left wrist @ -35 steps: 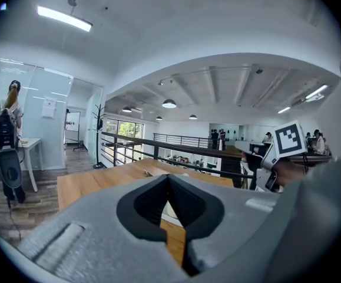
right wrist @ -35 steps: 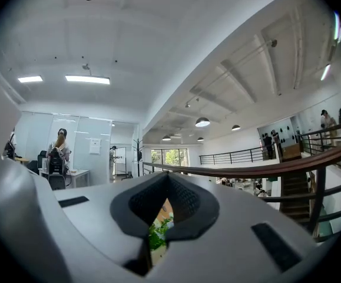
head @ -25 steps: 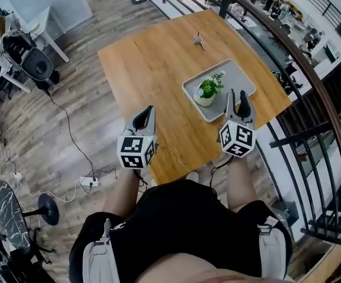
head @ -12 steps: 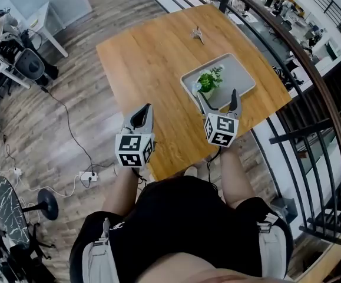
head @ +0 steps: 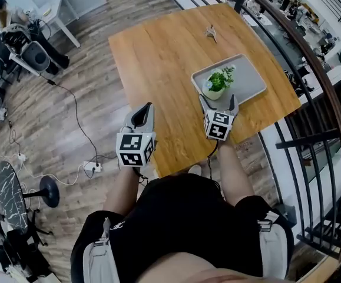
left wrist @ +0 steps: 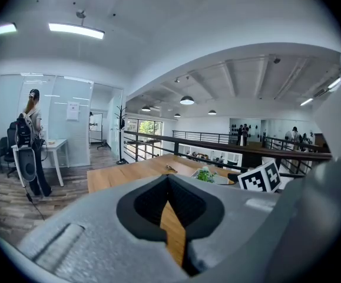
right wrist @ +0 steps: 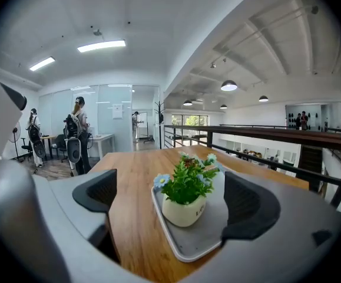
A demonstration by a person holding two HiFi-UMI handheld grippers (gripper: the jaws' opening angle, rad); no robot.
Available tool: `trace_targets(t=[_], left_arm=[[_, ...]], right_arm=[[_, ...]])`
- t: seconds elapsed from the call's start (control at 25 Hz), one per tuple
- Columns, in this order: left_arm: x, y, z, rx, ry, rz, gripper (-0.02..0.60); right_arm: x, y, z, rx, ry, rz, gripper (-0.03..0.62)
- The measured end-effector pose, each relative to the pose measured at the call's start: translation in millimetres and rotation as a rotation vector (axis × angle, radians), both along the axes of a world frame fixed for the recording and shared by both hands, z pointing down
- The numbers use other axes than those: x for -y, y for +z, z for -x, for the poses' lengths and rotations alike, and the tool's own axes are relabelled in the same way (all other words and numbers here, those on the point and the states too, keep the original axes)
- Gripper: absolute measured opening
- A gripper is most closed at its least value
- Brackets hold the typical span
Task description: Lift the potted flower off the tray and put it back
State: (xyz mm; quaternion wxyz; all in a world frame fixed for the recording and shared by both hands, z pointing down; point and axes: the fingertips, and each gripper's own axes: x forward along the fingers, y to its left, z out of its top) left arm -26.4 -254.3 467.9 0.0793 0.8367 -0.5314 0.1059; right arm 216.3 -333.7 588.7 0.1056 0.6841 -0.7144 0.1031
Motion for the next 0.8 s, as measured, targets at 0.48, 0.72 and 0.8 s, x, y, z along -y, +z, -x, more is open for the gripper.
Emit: trace_targets(t=[0.48, 0.72, 0.8], left_arm=[[-8, 22, 40, 0.042, -0.122, 0.063, 0.012], [-13, 37, 61, 0.068, -0.177, 0.107, 0.012], [-11, 42, 64, 0.073, -0.191, 0.117, 0.012]], right_arm=[[51, 85, -19, 0.005, 0.168, 0.146, 0.551], [81, 112, -14, -0.006, 0.19, 0.178, 0.549], [94, 122, -13, -0.018, 0.183, 0.198, 0.549]])
